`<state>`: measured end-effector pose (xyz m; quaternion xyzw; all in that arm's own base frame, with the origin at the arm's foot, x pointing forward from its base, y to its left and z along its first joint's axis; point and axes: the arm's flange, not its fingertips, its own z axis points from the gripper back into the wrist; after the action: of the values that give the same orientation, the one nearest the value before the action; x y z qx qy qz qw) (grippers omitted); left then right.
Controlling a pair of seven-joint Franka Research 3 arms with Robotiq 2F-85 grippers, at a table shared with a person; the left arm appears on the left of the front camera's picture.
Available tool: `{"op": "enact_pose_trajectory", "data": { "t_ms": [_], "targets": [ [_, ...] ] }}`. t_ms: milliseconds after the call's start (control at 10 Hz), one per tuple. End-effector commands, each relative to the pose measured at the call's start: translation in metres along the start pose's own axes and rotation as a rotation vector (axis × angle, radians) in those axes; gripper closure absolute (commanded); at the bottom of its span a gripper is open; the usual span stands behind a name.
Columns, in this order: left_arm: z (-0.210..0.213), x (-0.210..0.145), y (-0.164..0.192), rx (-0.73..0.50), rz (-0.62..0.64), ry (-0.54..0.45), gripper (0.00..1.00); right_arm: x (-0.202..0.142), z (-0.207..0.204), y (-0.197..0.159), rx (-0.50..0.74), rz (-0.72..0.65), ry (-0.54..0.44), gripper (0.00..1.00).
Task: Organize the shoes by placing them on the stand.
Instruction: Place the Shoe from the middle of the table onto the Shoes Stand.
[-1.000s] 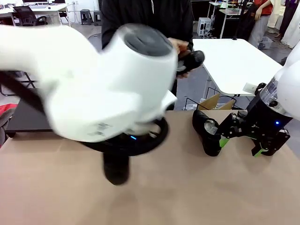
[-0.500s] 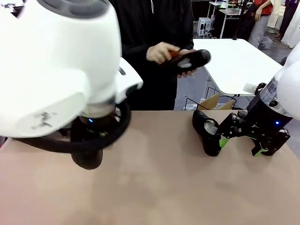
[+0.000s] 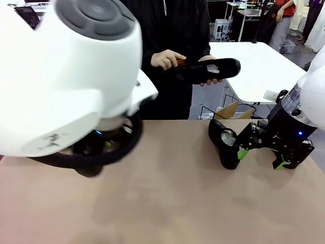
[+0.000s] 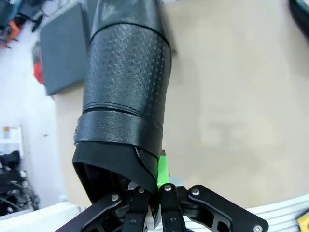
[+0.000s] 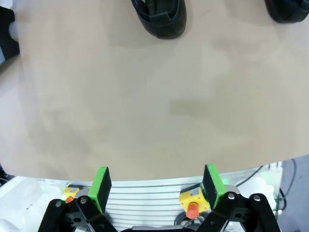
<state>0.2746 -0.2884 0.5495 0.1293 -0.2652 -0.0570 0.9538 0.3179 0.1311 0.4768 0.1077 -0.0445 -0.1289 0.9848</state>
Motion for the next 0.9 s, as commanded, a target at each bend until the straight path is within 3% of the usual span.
{"op": "enact_pose_trajectory", "data": {
  "t_ms": [0,100,300,600,800],
  "targets": [
    [-0.012,0.019,0.062,0.152,-0.045,-0.048,1.0,0.003,0.001,0.001,0.016,0.018,0.002,0.0],
    [-0.027,0.036,0.091,0.236,0.008,0.024,1.0,0.003,0.001,0.001,0.016,0.018,0.002,0.0],
    [-0.068,0.068,0.156,0.181,0.025,0.095,1.0,0.003,0.001,0.001,0.016,0.018,0.002,0.0],
    [-0.132,0.089,0.234,0.124,0.015,0.058,1.0,0.003,0.001,0.001,0.016,0.018,0.002,0.0],
    [-0.163,0.095,0.263,0.082,0.028,0.041,1.0,0.003,0.001,0.001,0.016,0.018,0.002,0.0]
  ]
}}
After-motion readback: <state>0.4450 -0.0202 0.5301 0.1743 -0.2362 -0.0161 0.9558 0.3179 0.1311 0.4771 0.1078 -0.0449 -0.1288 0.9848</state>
